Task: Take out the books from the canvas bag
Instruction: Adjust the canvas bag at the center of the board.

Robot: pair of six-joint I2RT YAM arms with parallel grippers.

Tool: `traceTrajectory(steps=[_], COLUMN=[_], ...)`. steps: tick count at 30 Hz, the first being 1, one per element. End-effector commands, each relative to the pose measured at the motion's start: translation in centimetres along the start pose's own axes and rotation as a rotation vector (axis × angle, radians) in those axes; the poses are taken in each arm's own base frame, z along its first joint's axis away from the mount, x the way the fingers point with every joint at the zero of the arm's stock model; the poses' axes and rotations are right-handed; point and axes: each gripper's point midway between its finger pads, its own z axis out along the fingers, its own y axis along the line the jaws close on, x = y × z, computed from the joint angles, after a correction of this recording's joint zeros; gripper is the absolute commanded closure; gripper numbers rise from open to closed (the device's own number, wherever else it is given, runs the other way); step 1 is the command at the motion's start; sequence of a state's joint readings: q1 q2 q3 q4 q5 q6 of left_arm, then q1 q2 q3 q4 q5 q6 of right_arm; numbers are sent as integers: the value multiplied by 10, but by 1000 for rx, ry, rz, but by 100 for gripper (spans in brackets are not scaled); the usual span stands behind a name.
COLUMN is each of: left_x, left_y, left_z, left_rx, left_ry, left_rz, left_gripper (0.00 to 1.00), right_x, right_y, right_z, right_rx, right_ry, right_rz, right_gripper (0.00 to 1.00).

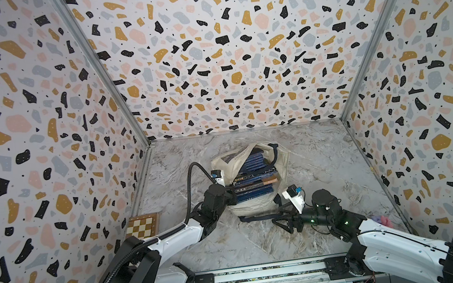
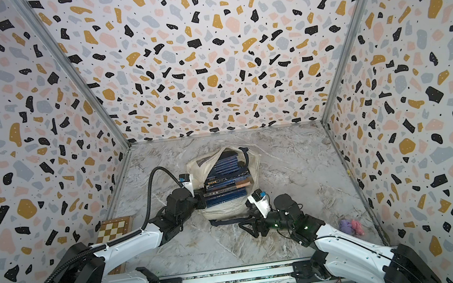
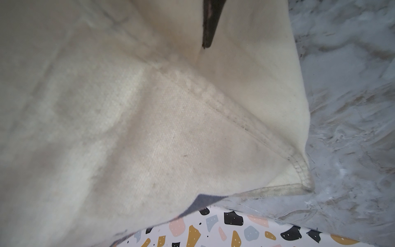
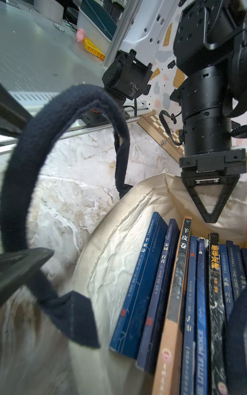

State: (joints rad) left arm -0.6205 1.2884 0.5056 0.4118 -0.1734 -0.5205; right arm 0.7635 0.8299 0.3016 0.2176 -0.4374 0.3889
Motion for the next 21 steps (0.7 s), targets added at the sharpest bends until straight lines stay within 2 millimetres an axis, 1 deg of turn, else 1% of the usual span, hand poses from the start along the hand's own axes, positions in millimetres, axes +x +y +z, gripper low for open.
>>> traceTrajectory(steps=[1, 5, 7, 9, 10, 12, 14, 17, 19, 21], left_x=[-8, -8, -11, -13, -14, -14, -14, -14, -15, -15], left_y=[-1, -3, -4, -5, -5, -7, -8, -9, -12, -14], left_z=[-4, -3, -3, -5, -6, -6, -5, -5, -4, -3], left_rx=[19, 31, 35, 38, 42, 53, 54, 60, 74, 87], left_ry=[-31, -25, -31, -37, -40, -41, -42, -40, -42, -40], left_rz=[-34, -39, -40, -39, -41, -45, -45, -48, -52, -52], left_gripper=[100, 100, 100, 100, 100, 100, 100, 100, 100, 100], right_x=[7, 10, 15, 16, 14, 7, -4, -18, -26, -42], right_y=[-12, -18, -20, -12, -9, -10, -8, -6, 0, 8], right_z=[-12, -24, -30, -36, -39, -46, -51, -46, -34, -18], right_rx=[108, 158, 175, 131, 118, 139, 152, 147, 108, 57], right_ry=[15, -13, -23, -54, -73, -110, -144, -151, -123, -112], right_rz=[56, 90, 125, 142, 137, 127, 121, 172, 218, 256], right_gripper=[16, 14, 13, 13, 13, 13, 13, 13, 13, 13])
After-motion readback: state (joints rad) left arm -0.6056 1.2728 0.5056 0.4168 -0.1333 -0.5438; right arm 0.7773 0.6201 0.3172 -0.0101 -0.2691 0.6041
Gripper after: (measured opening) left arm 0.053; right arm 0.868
